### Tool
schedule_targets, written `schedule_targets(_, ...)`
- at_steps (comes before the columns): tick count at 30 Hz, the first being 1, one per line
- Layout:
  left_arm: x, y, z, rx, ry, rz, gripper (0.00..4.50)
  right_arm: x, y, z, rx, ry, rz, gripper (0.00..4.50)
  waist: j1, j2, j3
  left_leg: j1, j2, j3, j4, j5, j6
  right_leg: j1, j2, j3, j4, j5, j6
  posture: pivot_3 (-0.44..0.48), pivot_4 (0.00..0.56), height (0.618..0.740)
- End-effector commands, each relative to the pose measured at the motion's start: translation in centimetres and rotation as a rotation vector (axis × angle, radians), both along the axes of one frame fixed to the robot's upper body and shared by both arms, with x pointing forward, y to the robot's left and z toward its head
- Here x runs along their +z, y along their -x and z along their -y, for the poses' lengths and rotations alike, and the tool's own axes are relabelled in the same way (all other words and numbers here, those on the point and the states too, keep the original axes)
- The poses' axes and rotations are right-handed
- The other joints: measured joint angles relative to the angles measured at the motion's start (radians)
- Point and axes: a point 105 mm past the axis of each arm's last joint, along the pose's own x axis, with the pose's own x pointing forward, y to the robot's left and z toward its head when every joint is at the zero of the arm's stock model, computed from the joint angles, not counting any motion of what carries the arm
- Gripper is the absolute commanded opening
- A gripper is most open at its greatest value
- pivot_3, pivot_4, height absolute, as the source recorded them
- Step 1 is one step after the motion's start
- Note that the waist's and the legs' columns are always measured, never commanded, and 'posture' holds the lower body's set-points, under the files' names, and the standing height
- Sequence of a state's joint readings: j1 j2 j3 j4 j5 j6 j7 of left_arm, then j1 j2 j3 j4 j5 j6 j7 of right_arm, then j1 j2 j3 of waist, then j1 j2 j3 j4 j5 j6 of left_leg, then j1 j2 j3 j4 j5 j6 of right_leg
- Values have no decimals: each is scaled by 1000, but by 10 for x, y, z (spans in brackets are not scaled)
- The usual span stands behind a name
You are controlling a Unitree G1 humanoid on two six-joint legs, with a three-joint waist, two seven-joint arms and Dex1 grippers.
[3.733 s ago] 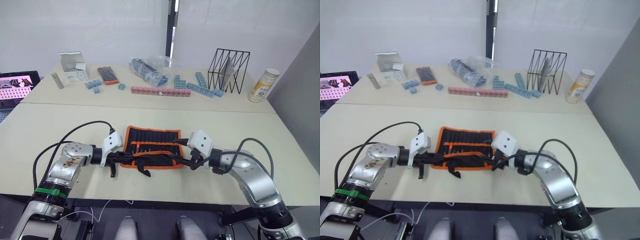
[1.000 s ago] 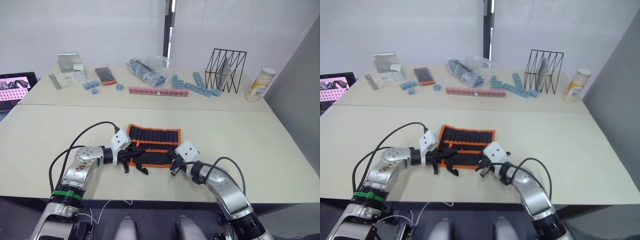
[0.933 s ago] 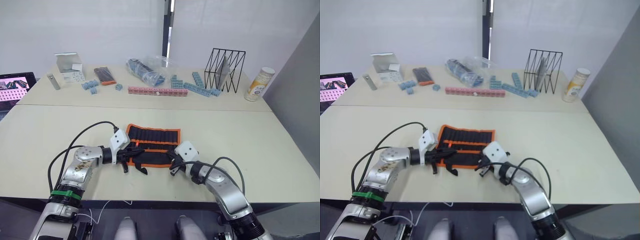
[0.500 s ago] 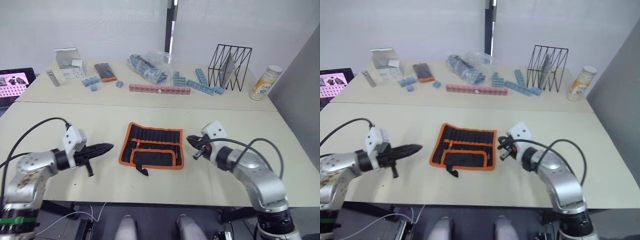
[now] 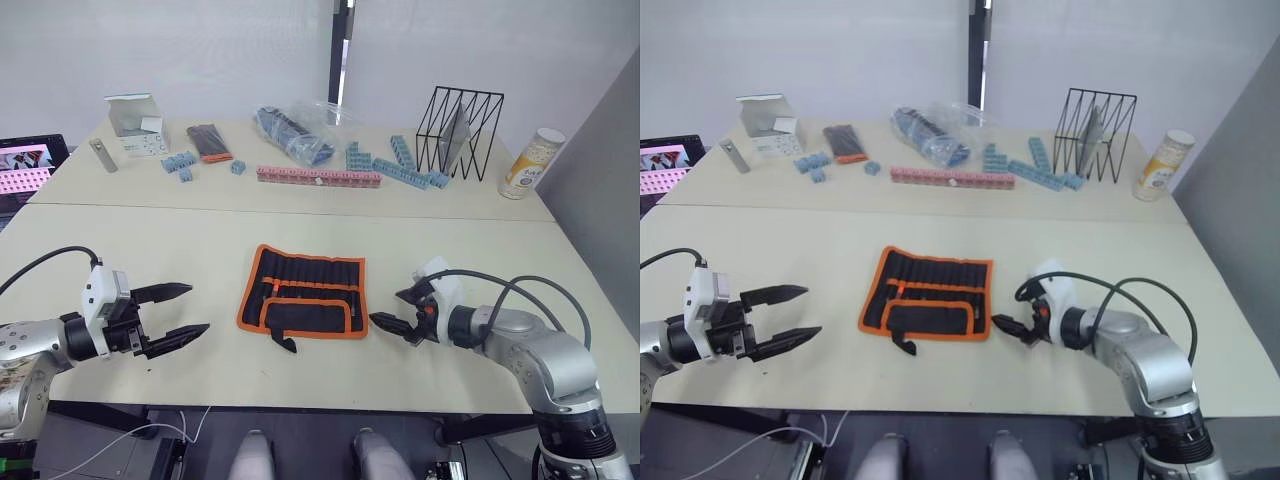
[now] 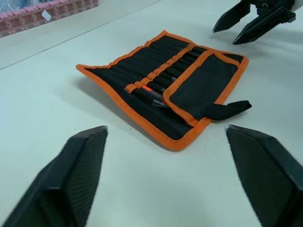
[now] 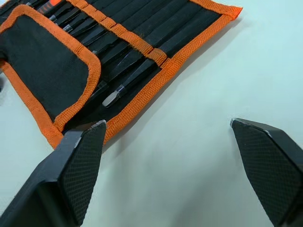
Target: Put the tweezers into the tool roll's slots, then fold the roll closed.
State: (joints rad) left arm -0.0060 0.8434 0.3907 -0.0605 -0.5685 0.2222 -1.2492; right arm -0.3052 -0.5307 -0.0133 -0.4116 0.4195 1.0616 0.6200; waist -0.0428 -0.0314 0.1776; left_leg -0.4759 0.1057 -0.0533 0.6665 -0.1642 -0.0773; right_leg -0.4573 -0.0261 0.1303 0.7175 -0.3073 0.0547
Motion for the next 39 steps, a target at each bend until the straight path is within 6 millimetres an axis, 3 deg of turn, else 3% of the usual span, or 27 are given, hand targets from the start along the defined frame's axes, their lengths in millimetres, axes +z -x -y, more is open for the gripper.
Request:
schedule_targets(1, 15, 1, -1, 13, 10, 70, 4461, 5, -3, 0, -43, -60, -22, 4500, 0, 0, 0, 0, 0, 0, 0, 0, 0, 0, 0, 0, 0, 0, 0, 0, 150, 663)
schedule_targets(11, 11, -1, 5, 15, 6, 63, 4461, -15, -7, -22, -83, -231, -267, 4500, -12, -1, -1, 3, 1, 0, 0, 0, 1, 1, 1, 0, 1, 1, 0, 0, 150, 663)
schedule_targets(22, 9, -8, 11, 5, 9, 61, 4461, -4, -1, -68, 45, -353, -397, 4500, -33, -1, -1, 6, 3, -1, -4, 1, 1, 2, 3, 0, 4, 4, 1, 0, 150, 663)
schedule_targets(28, 8, -9, 12, 9, 9, 59, 4461, -3, 2, -71, 58, -346, -402, 4500, -31, -1, -1, 6, 3, -1, -6, 1, 1, 1, 3, -1, 3, 6, 4, 0, 150, 663)
schedule_targets(39, 4, -9, 14, 10, 11, 48, 4461, 2, -11, -56, -32, -452, -440, 4500, -28, -1, -1, 7, 3, -1, -6, 1, 1, 1, 3, -1, 3, 6, 4, 0, 150, 663)
